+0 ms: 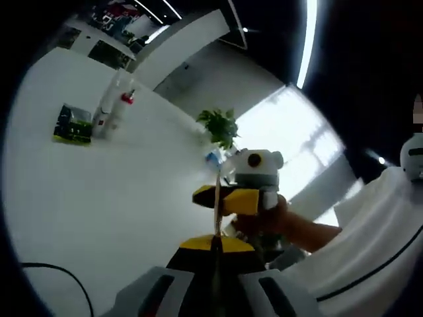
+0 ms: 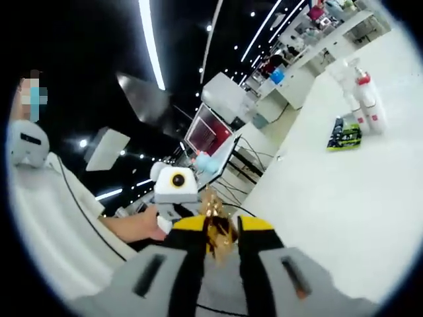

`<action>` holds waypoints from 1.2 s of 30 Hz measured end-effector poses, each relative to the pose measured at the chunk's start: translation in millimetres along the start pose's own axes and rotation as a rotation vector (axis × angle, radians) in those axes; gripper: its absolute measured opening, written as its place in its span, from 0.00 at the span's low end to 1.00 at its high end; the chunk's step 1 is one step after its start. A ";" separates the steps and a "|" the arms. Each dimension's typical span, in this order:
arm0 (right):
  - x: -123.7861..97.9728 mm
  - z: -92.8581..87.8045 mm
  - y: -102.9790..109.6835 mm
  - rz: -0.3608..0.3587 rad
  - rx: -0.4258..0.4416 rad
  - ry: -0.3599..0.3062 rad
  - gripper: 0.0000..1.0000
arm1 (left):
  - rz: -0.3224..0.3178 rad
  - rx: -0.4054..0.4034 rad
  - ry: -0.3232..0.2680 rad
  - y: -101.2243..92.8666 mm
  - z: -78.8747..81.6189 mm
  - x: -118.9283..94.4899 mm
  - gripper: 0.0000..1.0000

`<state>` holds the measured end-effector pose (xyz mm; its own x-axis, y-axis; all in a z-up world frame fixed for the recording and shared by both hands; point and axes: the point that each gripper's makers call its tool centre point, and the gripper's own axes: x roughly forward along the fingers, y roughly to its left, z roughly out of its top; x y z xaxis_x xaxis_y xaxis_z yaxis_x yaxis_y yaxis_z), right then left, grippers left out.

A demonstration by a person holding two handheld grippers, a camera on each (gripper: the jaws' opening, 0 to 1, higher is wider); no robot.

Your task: Arrange the skincare products in the storage area until every visible bottle or jar stands upright without overlapping.

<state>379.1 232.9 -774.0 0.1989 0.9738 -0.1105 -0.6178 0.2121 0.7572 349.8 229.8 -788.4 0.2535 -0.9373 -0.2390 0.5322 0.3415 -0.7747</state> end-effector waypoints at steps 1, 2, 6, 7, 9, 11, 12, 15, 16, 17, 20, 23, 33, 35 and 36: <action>-0.7 1.5 -1.8 -0.008 0.002 -0.012 0.22 | -0.002 -0.006 -0.008 0.5 1.7 0.0 0.01; -1.3 2.1 -2.8 -0.011 0.007 -0.019 0.23 | -0.003 -0.011 -0.015 1.0 3.0 0.1 0.01; -4.1 5.2 -3.3 -0.007 0.035 -0.057 0.23 | -0.015 -0.028 -0.044 -0.2 7.5 0.8 0.01; -5.3 6.7 -4.2 -0.009 0.049 -0.074 0.24 | -0.018 -0.037 -0.058 0.0 9.2 1.0 0.01; -8.1 12.0 -6.5 -0.020 0.068 -0.116 0.25 | -0.024 -0.055 -0.079 0.7 12.1 1.0 0.01; -11.8 18.6 -5.1 -0.021 0.082 -0.161 0.26 | -0.029 -0.075 -0.104 1.6 16.5 0.0 0.01; -13.4 20.5 -4.4 -0.020 0.091 -0.174 0.26 | -0.030 -0.083 -0.121 1.8 19.8 -0.9 0.01; -17.1 24.0 -3.0 -0.032 0.093 -0.190 0.26 | -0.033 -0.122 -0.195 2.5 33.5 -6.7 0.01; -17.6 24.3 -2.8 -0.035 0.091 -0.191 0.26 | -0.023 -0.122 -0.199 4.9 34.4 -8.2 0.01; -17.7 24.0 -3.4 -0.037 0.090 -0.193 0.26 | 0.003 -0.113 -0.200 9.5 34.7 -8.8 0.01; -16.6 20.5 -4.0 -0.041 0.096 -0.184 0.25 | 0.020 -0.138 -0.212 13.7 35.4 -9.0 0.01; -13.2 14.2 -4.7 -0.053 0.096 -0.159 0.24 | 0.018 -0.175 -0.273 14.9 43.7 -12.1 0.01; -5.0 12.1 -2.6 -0.057 0.122 -0.165 0.21 | -0.014 -0.281 -0.369 16.3 51.6 -15.7 0.01; -3.7 14.8 -0.5 -0.047 0.132 -0.176 0.21 | -0.021 -0.289 -0.369 13.7 50.3 -14.5 0.01; -3.1 15.7 0.1 -0.043 0.136 -0.180 0.21 | -0.026 -0.293 -0.367 13.2 49.2 -13.8 0.01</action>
<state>390.3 228.6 -763.4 0.3627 0.9311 -0.0376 -0.5002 0.2285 0.8352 393.1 250.6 -766.6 0.5401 -0.8408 -0.0360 0.3046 0.2351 -0.9230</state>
